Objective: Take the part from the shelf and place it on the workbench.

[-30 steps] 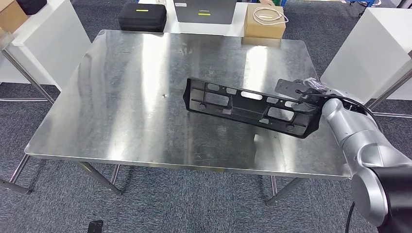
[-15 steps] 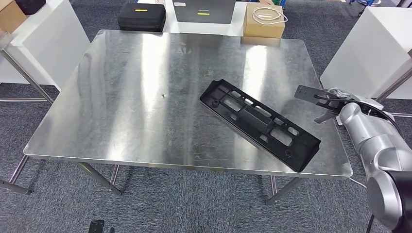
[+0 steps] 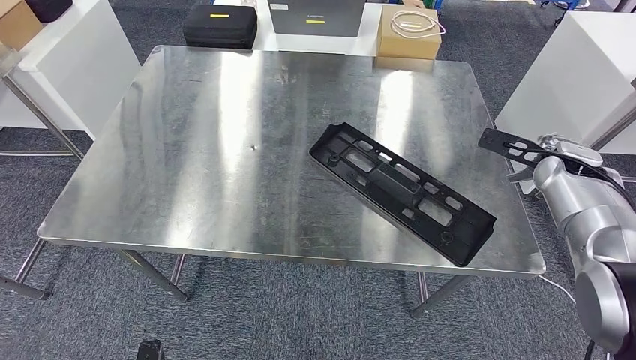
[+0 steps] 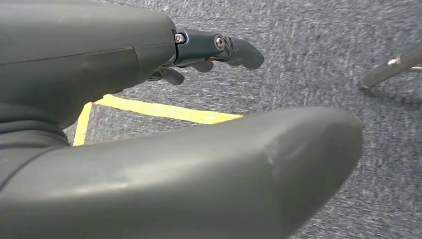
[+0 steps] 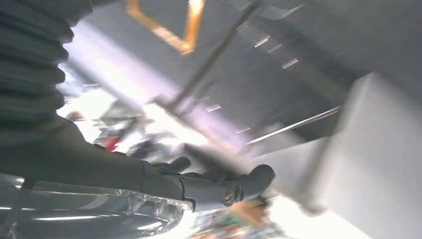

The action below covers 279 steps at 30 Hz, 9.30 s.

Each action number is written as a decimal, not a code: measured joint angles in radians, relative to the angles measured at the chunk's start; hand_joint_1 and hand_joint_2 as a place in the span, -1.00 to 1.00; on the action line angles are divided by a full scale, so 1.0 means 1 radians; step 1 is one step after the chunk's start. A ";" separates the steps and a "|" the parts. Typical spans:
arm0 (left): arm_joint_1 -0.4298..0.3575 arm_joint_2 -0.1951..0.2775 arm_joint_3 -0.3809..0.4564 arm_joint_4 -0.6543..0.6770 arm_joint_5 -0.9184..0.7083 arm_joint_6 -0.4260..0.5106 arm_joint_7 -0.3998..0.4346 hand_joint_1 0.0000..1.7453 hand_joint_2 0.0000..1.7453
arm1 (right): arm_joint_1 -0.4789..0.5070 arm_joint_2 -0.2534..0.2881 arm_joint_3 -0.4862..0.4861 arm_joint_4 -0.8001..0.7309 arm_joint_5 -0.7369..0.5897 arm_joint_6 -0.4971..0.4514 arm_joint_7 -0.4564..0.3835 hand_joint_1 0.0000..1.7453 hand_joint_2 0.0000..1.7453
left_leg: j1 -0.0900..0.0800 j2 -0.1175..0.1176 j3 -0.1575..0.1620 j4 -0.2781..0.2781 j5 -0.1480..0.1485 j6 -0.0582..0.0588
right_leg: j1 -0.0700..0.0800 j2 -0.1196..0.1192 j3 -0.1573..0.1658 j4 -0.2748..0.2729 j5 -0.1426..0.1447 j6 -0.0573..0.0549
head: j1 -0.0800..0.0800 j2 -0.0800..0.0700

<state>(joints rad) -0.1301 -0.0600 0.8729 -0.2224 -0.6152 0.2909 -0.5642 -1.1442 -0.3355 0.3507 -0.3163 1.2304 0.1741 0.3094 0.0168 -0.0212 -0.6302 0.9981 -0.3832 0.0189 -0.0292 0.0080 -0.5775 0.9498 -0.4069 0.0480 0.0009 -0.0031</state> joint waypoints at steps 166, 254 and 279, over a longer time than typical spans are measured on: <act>-0.068 -0.056 -0.157 -0.004 -0.138 -0.082 0.167 -1.00 -1.00 | 1.041 0.412 -1.552 0.105 0.093 -0.388 -0.239 -1.00 -1.00 | 0.005 0.024 -0.041 0.019 0.020 0.019 | -0.001 -0.012 -0.015 0.256 -0.121 0.015 | 0.007 0.000; -0.045 -0.056 -0.155 -0.003 -0.138 -0.067 0.161 -1.00 -1.00 | 1.040 0.408 -1.519 0.108 0.111 -0.377 -0.224 -1.00 1.00 | -0.015 0.024 0.088 0.006 -0.080 0.005 | 0.035 -0.013 0.038 0.022 -0.048 -0.042 | -0.006 0.000; -0.046 -0.062 -0.155 -0.003 -0.140 -0.069 0.170 -1.00 -1.00 | 1.039 0.407 -1.519 0.108 0.097 -0.370 -0.213 -1.00 1.00 | 0.002 0.123 0.054 -0.004 -0.037 -0.017 | 0.004 -0.042 0.043 0.020 -0.062 -0.024 | 0.005 0.000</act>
<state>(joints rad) -0.1757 -0.1224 0.7181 -0.2251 -0.7547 0.2221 -0.3938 -0.1054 0.0710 -1.1685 -0.2083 1.3276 -0.1957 0.0965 0.0184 0.1019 -0.5767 0.9945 -0.4197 0.0023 -0.0252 -0.0336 -0.5341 0.9696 -0.4691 0.0237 0.0062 -0.0031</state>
